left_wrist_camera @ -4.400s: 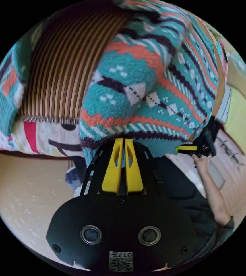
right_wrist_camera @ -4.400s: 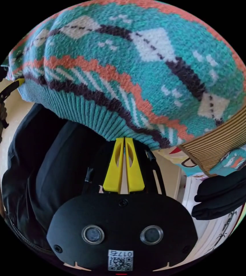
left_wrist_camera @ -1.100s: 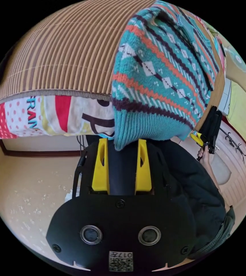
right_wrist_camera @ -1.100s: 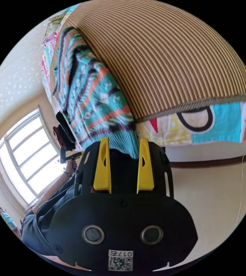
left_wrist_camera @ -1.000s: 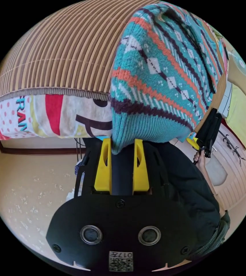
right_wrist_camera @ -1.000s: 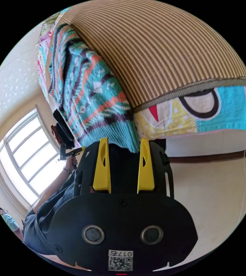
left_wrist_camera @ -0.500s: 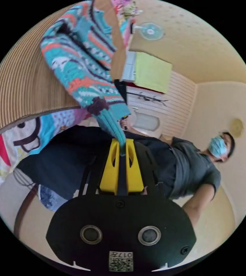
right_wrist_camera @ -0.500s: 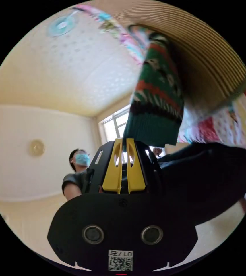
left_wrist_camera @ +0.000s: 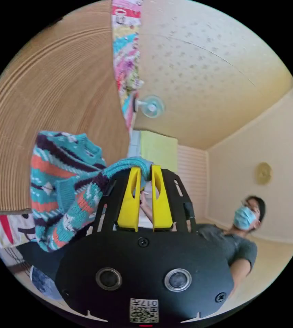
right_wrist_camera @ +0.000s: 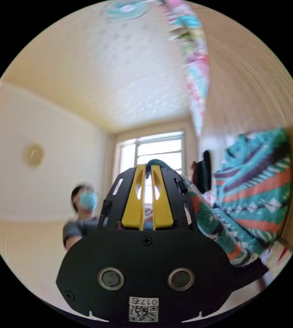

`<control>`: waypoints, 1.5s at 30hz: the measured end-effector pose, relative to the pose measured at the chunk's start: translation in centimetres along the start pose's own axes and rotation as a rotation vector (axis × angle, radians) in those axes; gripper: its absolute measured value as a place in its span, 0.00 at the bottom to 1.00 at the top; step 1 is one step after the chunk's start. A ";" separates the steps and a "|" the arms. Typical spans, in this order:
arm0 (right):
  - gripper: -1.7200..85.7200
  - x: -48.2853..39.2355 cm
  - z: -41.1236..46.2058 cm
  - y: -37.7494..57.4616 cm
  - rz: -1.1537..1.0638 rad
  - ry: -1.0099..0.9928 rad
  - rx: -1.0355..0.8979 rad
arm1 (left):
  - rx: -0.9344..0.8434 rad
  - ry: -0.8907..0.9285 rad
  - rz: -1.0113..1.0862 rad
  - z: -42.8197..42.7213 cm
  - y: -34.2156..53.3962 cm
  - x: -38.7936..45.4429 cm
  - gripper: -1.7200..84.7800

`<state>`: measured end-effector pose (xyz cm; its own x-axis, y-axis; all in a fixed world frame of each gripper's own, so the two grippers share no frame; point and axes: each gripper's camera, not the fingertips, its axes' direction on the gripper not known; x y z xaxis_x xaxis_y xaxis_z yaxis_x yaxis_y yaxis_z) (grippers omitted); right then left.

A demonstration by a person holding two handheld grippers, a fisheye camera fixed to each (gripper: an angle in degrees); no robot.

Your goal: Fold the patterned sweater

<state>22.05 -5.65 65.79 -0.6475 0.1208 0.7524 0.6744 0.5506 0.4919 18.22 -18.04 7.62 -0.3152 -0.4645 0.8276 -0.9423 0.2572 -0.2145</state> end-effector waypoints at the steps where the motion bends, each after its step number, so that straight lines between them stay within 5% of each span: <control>1: 0.03 1.2 -0.6 -1.0 0.109 0.129 0.109 | 0.071 -0.122 -0.037 -0.2 -0.5 -0.8 0.11; 5: 0.03 1.2 -1.2 -0.4 0.271 0.429 0.435 | 0.129 -0.594 -0.117 -0.7 0.2 -2.7 0.18; 7: 0.02 1.4 0.2 -0.7 0.244 0.462 0.399 | 0.073 -0.670 -0.159 -0.5 1.4 -4.9 0.22; 13: 0.03 5.8 8.1 -1.5 0.310 0.555 0.034 | -0.068 -0.686 -0.354 -0.3 8.0 -14.7 0.26; 18: 0.03 8.5 18.1 -3.2 0.322 0.628 -0.324 | 0.061 -0.482 -0.393 0.1 10.2 -18.0 0.15; 24: 0.14 8.1 31.5 -7.9 0.250 0.790 -0.635 | 0.030 -0.372 -0.121 5.0 9.7 -13.5 0.10; 26: 0.24 8.1 37.0 -8.4 0.209 0.921 -0.759 | -0.046 -0.365 0.000 8.5 9.3 -10.8 0.10; 29: 0.26 8.6 43.5 -7.5 0.133 1.102 -0.956 | -0.178 -0.419 0.143 13.9 8.8 -7.8 0.10; 35: 0.11 10.0 49.4 -3.0 -0.190 1.780 -1.390 | -0.364 -0.714 0.384 21.5 8.9 -4.0 0.13; 41: 0.10 1.0 34.8 -8.4 -0.161 1.114 -1.156 | -0.642 -0.403 0.483 23.7 9.0 -4.8 0.10; 45: 0.11 -3.7 19.2 -9.4 -0.185 0.926 -0.954 | -0.662 -0.405 0.403 24.2 7.8 -8.0 0.12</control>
<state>11.28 4.53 49.97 -0.5345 -0.7008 0.4724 0.8313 -0.3349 0.4437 10.68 -32.85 -13.27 -0.7444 -0.4654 0.4788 -0.5309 0.8474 -0.0018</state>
